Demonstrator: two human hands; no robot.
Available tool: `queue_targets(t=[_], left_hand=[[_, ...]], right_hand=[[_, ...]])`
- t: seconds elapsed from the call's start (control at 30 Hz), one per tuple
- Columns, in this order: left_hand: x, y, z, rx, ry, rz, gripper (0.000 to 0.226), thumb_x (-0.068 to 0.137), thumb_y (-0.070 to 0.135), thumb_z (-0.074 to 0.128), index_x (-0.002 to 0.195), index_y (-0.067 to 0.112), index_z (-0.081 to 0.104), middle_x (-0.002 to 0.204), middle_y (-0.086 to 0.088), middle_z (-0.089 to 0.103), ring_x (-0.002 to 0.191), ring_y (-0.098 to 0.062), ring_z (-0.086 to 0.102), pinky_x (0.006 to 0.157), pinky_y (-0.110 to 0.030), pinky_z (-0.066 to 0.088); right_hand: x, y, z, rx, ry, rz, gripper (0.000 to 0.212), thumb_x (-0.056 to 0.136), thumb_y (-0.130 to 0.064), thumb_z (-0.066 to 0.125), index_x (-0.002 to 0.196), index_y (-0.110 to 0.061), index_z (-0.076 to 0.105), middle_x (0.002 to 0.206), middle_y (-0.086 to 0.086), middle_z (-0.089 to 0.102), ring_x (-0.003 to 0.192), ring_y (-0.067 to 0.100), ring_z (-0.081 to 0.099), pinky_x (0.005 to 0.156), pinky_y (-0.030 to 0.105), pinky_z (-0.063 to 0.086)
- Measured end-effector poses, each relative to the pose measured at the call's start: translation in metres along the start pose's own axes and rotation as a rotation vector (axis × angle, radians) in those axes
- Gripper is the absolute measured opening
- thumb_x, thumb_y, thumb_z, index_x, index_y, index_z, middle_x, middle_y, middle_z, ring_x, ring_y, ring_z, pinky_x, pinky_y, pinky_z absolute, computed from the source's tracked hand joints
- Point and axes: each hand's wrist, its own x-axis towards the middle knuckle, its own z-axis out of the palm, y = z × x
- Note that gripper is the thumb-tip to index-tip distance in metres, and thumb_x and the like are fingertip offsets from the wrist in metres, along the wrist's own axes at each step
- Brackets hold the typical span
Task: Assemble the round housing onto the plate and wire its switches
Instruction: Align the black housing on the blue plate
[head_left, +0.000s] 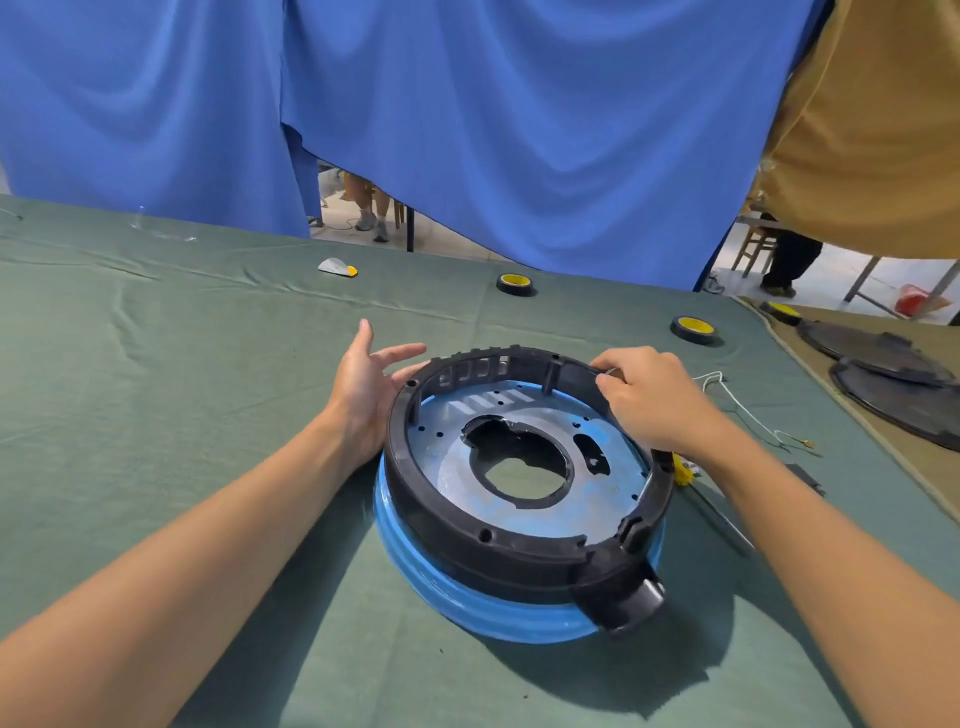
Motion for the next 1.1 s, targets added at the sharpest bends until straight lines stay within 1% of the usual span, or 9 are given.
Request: queue_targets(t=[0.1, 0.23, 0.4, 0.43, 0.5, 0.57, 0.83, 0.97, 1.1], left_hand=[[0.002, -0.001, 0.0, -0.018, -0.013, 0.013, 0.076, 0.099, 0.067, 0.019, 0.122, 0.007, 0.059, 0.09, -0.017, 0.076, 0.074, -0.031, 0.075, 0.052, -0.037, 0.058], [0.007, -0.003, -0.001, 0.049, 0.011, 0.01, 0.076, 0.099, 0.068, 0.018, 0.12, 0.009, 0.062, 0.099, -0.019, 0.073, 0.072, -0.03, 0.074, 0.053, -0.036, 0.058], [0.009, -0.001, 0.001, 0.163, 0.03, 0.023, 0.075, 0.099, 0.068, 0.019, 0.111, 0.013, 0.068, 0.118, -0.023, 0.065, 0.089, -0.032, 0.067, 0.08, -0.047, 0.055], [0.008, 0.0, 0.001, 0.164, 0.026, 0.023, 0.075, 0.099, 0.068, 0.019, 0.111, 0.013, 0.069, 0.116, -0.023, 0.066, 0.086, -0.031, 0.069, 0.078, -0.047, 0.056], [0.008, 0.0, 0.001, 0.131, 0.014, 0.016, 0.076, 0.099, 0.068, 0.021, 0.115, 0.01, 0.067, 0.105, -0.022, 0.07, 0.071, -0.029, 0.073, 0.058, -0.039, 0.059], [0.009, 0.0, 0.0, 0.118, 0.004, 0.01, 0.076, 0.099, 0.067, 0.02, 0.118, 0.008, 0.065, 0.095, -0.02, 0.071, 0.065, -0.028, 0.073, 0.049, -0.034, 0.056], [0.016, -0.001, -0.004, 0.117, -0.034, 0.026, 0.077, 0.099, 0.066, 0.02, 0.122, 0.007, 0.063, 0.09, -0.017, 0.076, 0.068, -0.028, 0.074, 0.049, -0.034, 0.057], [0.018, -0.002, -0.006, 0.111, -0.057, 0.03, 0.077, 0.099, 0.068, 0.02, 0.123, 0.008, 0.062, 0.094, -0.017, 0.076, 0.073, -0.028, 0.074, 0.055, -0.036, 0.06], [0.018, -0.003, -0.007, 0.104, -0.071, 0.026, 0.077, 0.098, 0.069, 0.022, 0.122, 0.009, 0.062, 0.099, -0.016, 0.076, 0.078, -0.029, 0.075, 0.061, -0.037, 0.06]], right_hand=[[0.009, -0.007, 0.0, 0.033, -0.037, -0.048, 0.032, 0.101, -0.011, 0.04, 0.124, -0.007, 0.063, 0.124, 0.011, 0.064, 0.116, 0.029, 0.055, 0.087, 0.028, 0.039], [0.021, -0.009, 0.001, 0.047, -0.094, -0.093, 0.033, 0.103, -0.013, 0.041, 0.129, -0.009, 0.06, 0.13, 0.008, 0.062, 0.119, 0.024, 0.054, 0.091, 0.027, 0.038], [0.033, -0.01, 0.001, 0.069, -0.166, -0.158, 0.032, 0.102, -0.016, 0.044, 0.13, -0.013, 0.06, 0.129, 0.005, 0.062, 0.118, 0.02, 0.056, 0.092, 0.026, 0.038], [0.035, -0.011, 0.001, 0.08, -0.186, -0.165, 0.031, 0.102, -0.016, 0.045, 0.13, -0.014, 0.06, 0.13, 0.005, 0.062, 0.119, 0.019, 0.055, 0.094, 0.026, 0.039], [0.039, -0.012, 0.001, 0.098, -0.219, -0.178, 0.031, 0.102, -0.017, 0.046, 0.13, -0.015, 0.06, 0.13, 0.004, 0.061, 0.12, 0.018, 0.055, 0.099, 0.03, 0.041], [0.041, -0.013, 0.0, 0.102, -0.237, -0.195, 0.031, 0.102, -0.017, 0.046, 0.13, -0.015, 0.059, 0.13, 0.003, 0.061, 0.117, 0.016, 0.055, 0.096, 0.028, 0.04], [0.044, -0.014, 0.001, 0.131, -0.248, -0.229, 0.031, 0.102, -0.015, 0.047, 0.131, -0.014, 0.06, 0.131, 0.002, 0.06, 0.116, 0.014, 0.054, 0.093, 0.024, 0.038], [0.044, -0.012, 0.0, 0.138, -0.251, -0.233, 0.031, 0.102, -0.016, 0.047, 0.131, -0.015, 0.06, 0.129, 0.002, 0.061, 0.109, 0.009, 0.053, 0.091, 0.023, 0.037], [0.045, -0.012, -0.001, 0.128, -0.271, -0.234, 0.032, 0.102, -0.016, 0.047, 0.131, -0.016, 0.06, 0.132, 0.002, 0.06, 0.11, 0.009, 0.052, 0.093, 0.024, 0.038]])
